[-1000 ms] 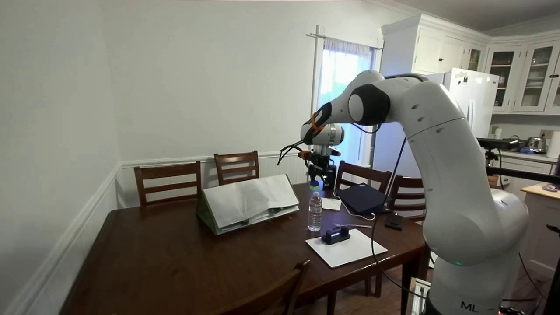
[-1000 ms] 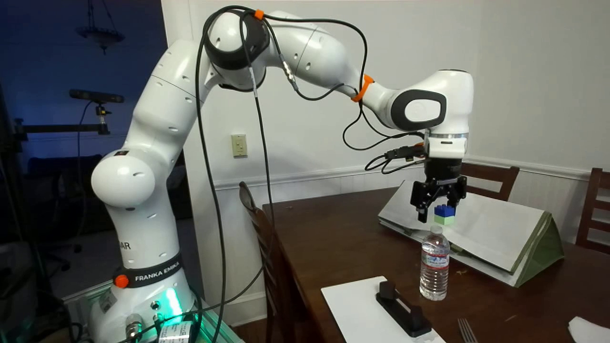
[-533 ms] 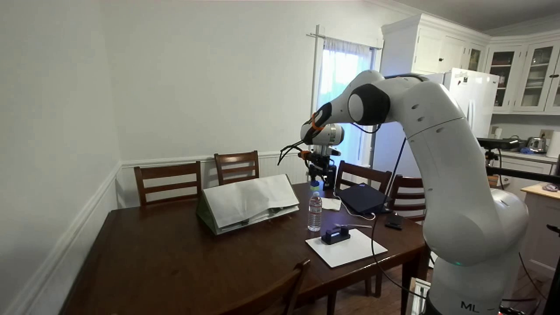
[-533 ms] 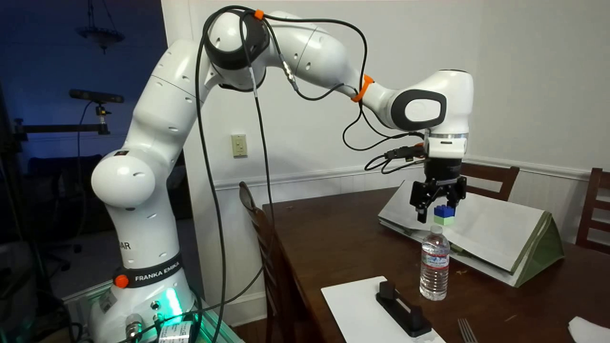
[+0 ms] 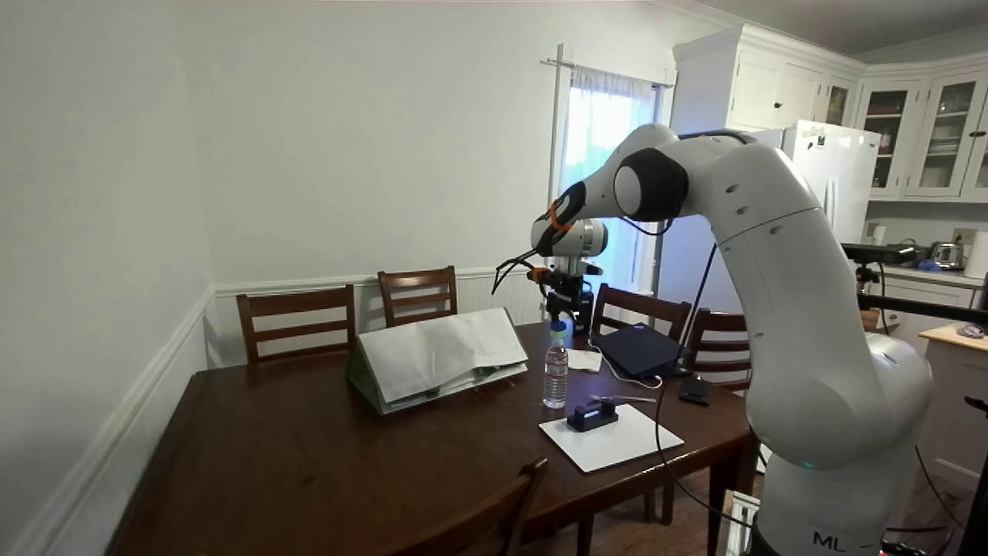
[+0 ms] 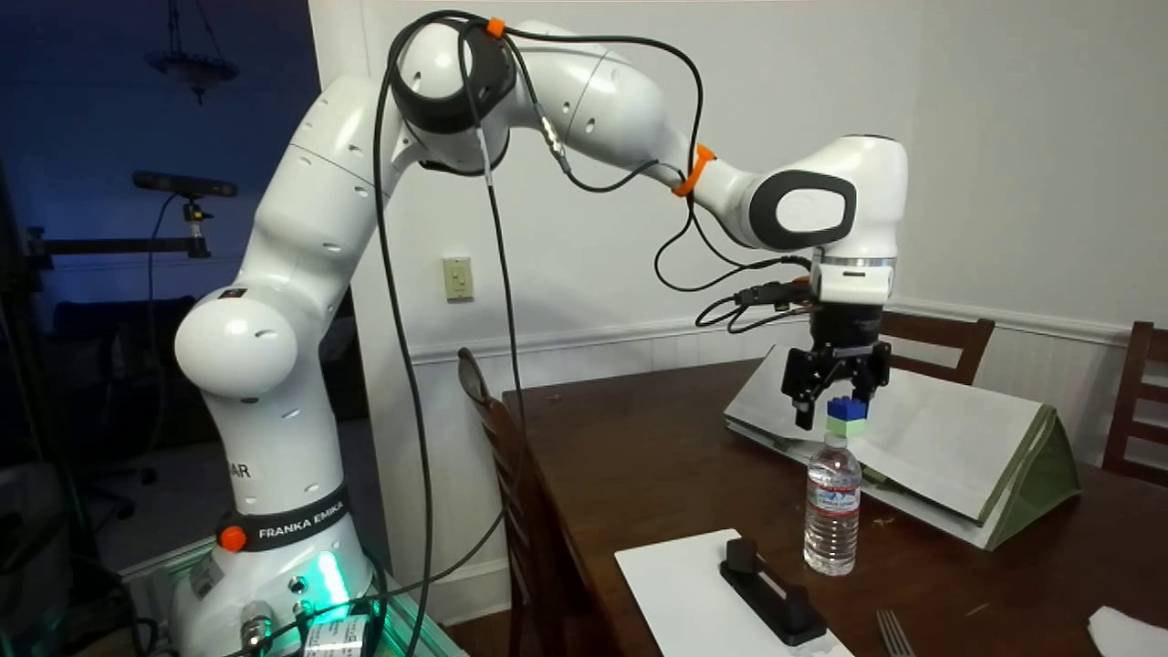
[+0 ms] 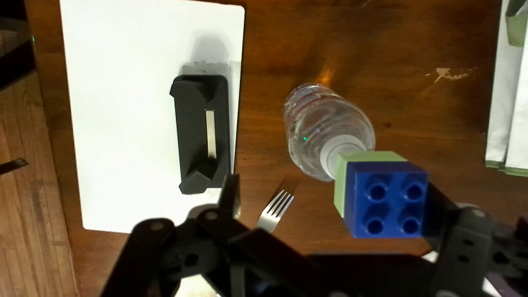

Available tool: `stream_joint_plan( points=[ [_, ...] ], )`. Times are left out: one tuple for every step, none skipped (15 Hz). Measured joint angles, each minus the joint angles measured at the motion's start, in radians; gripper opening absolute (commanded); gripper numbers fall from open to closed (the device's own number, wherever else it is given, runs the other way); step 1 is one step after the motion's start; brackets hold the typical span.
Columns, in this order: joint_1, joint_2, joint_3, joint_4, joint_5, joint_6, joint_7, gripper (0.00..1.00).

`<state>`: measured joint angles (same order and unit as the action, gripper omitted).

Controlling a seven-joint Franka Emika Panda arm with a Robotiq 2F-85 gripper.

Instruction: Pick up the lego blocks and put them on the water bottle

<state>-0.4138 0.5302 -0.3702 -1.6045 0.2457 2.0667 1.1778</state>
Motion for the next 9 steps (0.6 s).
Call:
stream_joint_plan(
  points=[
    [0.001, 0.0, 0.0, -0.001, -0.005, 0.0, 0.0, 1.0],
    [0.002, 0.0, 0.0, -0.003, -0.009, 0.0, 0.0, 1.0],
    [0.002, 0.0, 0.0, -0.004, -0.014, 0.0, 0.0, 1.0],
    [0.003, 0.0, 0.0, -0.005, -0.017, 0.0, 0.0, 1.0],
    [0.005, 0.0, 0.0, -0.007, -0.02, 0.0, 0.0, 1.0],
    [0.006, 0.0, 0.0, -0.009, -0.023, 0.0, 0.0, 1.0],
    [0.007, 0.0, 0.0, -0.011, -0.026, 0.0, 0.0, 1.0],
    [0.009, 0.0, 0.0, -0.014, -0.03, 0.0, 0.0, 1.0],
    [0.011, 0.0, 0.0, -0.016, -0.034, 0.0, 0.0, 1.0]
  ],
)
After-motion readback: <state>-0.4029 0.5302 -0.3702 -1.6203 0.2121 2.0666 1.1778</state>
